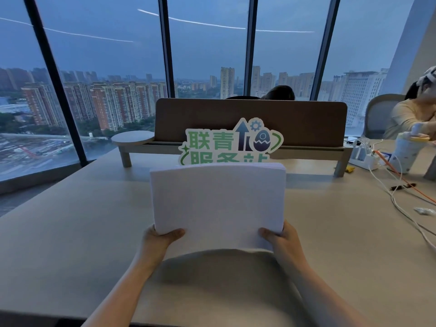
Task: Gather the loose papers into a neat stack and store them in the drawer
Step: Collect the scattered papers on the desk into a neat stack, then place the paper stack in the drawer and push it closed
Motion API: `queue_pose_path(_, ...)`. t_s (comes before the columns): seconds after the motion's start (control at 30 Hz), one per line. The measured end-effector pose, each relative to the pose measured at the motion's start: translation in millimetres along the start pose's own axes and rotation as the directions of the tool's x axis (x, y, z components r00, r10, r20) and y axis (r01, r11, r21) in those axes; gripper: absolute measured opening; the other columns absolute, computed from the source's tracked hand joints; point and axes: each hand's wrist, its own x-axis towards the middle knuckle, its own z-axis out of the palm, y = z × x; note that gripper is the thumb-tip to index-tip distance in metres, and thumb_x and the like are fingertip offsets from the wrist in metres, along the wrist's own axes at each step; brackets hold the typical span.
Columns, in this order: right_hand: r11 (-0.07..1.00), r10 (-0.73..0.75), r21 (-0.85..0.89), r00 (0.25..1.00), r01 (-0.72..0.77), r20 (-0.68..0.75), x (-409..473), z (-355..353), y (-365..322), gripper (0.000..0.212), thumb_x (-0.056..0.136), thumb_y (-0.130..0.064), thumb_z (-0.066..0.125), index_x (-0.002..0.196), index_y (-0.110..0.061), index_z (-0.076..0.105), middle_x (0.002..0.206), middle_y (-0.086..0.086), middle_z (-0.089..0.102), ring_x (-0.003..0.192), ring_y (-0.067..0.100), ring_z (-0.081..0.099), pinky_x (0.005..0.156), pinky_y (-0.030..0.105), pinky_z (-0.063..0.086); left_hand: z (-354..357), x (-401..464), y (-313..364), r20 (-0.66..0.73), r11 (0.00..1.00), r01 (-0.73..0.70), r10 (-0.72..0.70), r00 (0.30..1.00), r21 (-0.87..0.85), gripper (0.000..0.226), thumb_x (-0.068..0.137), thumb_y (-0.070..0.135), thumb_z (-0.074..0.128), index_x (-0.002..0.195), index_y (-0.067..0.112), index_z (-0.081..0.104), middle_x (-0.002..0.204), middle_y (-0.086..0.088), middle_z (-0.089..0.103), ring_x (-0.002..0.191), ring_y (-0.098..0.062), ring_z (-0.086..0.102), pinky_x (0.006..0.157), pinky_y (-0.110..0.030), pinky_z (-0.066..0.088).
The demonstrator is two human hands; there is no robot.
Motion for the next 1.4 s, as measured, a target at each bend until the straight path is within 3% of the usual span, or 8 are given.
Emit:
queue_pose_path(0.1,0.999,-0.038,0.006,0.999,0.038,0.003,0.4,22.3,-14.0,0.034,0.081,0.008,0.068,0.094,-0.023,0.069,0.096,-0.002,0.074,0.091,0.021,0.068,0.077,0.042,0.054,-20.6,-7.6,12.3,-0.052,0.999,-0.039,0.04,0.998,0.018,0.031,0.073,-0.011,0.073,0.079,0.018,0.065,0.052,0.021,0.067,0.049,0.008,0.063,0.048,-0.006,0.048)
queue_pose_path(0.23,0.996,-0.091,0.007,0.995,0.091,0.048,-2.0,61.5,-39.6,0.038,0.079,0.011,0.065,0.091,-0.024,0.067,0.089,-0.008,0.07,0.076,0.004,0.063,0.062,0.021,0.05,-56.1,-20.9,29.9,-0.144,0.997,-0.047,0.056,0.988,0.063,0.024,0.074,0.001,0.078,0.086,0.018,0.067,0.073,0.009,0.072,0.072,-0.014,0.066,0.061,-0.024,0.05)
queue_pose_path(0.33,0.994,-0.112,0.004,0.989,0.112,0.095,-5.4,91.6,-52.2,0.036,0.078,0.012,0.063,0.098,-0.019,0.067,0.089,-0.006,0.068,0.07,-0.004,0.061,0.056,0.013,0.047,-84.0,-31.6,39.0,-0.203,0.994,-0.034,0.054,0.978,0.1,0.024,0.076,0.007,0.078,0.093,0.015,0.064,0.082,0.001,0.067,0.075,-0.017,0.063,0.061,-0.024,0.047)
queue_pose_path(0.53,0.988,-0.143,-0.026,0.973,0.15,0.179,-19.4,159.3,-66.7,0.036,0.073,0.008,0.065,0.097,-0.02,0.069,0.086,-0.005,0.07,0.072,0.009,0.06,0.06,0.03,0.045,-144.4,-52.0,48.6,-0.362,0.987,0.006,0.053,0.931,0.161,0.023,0.076,0.011,0.079,0.09,0.017,0.062,0.077,0.002,0.064,0.069,-0.011,0.059,0.057,-0.023,0.044)
queue_pose_path(0.83,0.932,-0.215,-0.21,0.916,0.296,0.338,-58.5,265.3,-76.7,0.023,0.071,-0.004,0.062,0.083,-0.022,0.058,0.072,-0.001,0.063,0.067,0.021,0.057,0.057,0.037,0.043,-237.0,-98.6,39.7,-0.528,0.99,0.054,0.023,0.849,0.13,0.032,0.078,0.017,0.078,0.104,0.017,0.059,0.086,0.002,0.065,0.076,-0.011,0.06,0.062,-0.022,0.045)
queue_pose_path(1.03,0.859,-0.266,-0.265,0.824,0.438,0.5,-100.2,329.5,-80.2,0.039,0.072,-0.009,0.055,0.102,-0.035,0.058,0.079,-0.006,0.065,0.071,0.022,0.061,0.06,0.04,0.051,-290.0,-137.7,22.0,-0.654,0.994,0.095,-0.041,0.756,0.047,0.03,0.078,0.019,0.078,0.099,0.023,0.057,0.087,0.007,0.063,0.08,-0.012,0.06,0.072,-0.031,0.046)
queue_pose_path(1.17,0.821,-0.284,-0.256,0.754,0.511,0.593,-127.8,363.1,-81.2,0.042,0.075,-0.006,0.055,0.107,-0.034,0.059,0.078,-0.005,0.066,0.068,0.021,0.061,0.061,0.038,0.051,-318.5,-161.7,9.5,-0.716,0.989,0.149,-0.103,0.69,0.002,0.037,0.08,0.022,0.076,0.112,0.017,0.058,0.099,-0.005,0.064,0.084,-0.021,0.061,0.076,-0.034,0.046)
queue_pose_path(1.4,0.773,-0.278,-0.242,0.656,0.586,0.702,-171.6,414.8,-74.4,0.041,0.077,-0.011,0.051,0.111,-0.034,0.055,0.079,-0.001,0.067,0.069,0.025,0.061,0.061,0.037,0.051,-358.3,-197.3,-9.5,-0.806,0.976,0.212,-0.169,0.568,-0.055,0.047,0.083,0.026,0.074,0.124,0.013,0.054,0.106,-0.007,0.061,0.083,-0.022,0.058,0.079,-0.037,0.047)
